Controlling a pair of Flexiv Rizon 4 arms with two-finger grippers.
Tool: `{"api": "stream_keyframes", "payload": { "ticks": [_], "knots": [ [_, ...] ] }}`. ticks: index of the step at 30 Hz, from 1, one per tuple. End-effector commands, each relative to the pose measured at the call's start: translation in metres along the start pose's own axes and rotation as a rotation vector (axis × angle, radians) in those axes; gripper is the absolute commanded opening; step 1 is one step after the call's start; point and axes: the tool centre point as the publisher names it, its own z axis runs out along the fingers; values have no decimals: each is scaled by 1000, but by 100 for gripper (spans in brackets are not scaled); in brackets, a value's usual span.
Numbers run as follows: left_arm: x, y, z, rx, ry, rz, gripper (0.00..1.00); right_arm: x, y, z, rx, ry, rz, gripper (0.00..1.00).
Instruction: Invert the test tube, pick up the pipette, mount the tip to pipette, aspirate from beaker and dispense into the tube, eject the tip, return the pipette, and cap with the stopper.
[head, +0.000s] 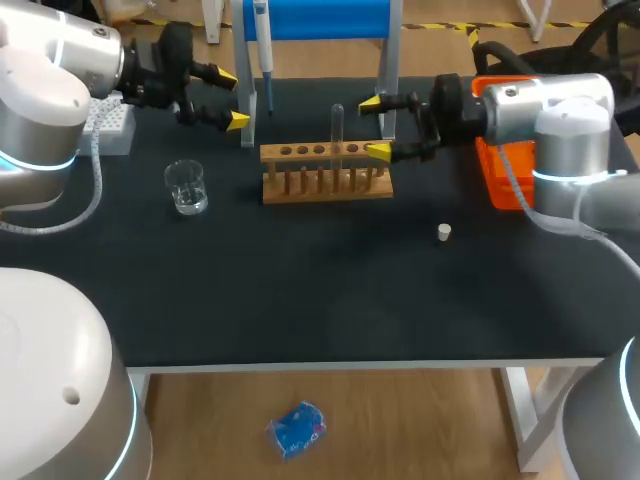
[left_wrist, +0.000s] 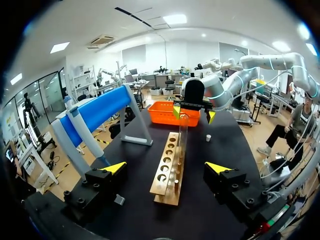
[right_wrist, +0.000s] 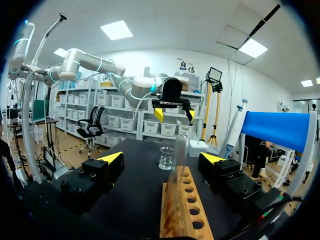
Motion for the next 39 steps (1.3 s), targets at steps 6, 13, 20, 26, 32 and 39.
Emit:
{"api": "stream_keyframes", "payload": {
  "ticks": [6,13,20,26,32,39],
  "knots": [
    [1,0,0,0,-3,0,100,-22,-12,26,-24,74,2,100],
    [1,0,0,0,-3,0,100,-23,-8,40,-16,99,-2,98],
    [1,0,0,0,-3,0,100,-19,-11,44,-12,97,19,60],
    [1,0,0,0,-3,0,100,-17,-9,47,-16,93,22,40],
    [1,0,0,0,-3,0,100,-14,-10,49,-12,89,27,18],
    [1,0,0,0,-3,0,100,-12,-11,48,-6,84,22,0]
  ]
}}
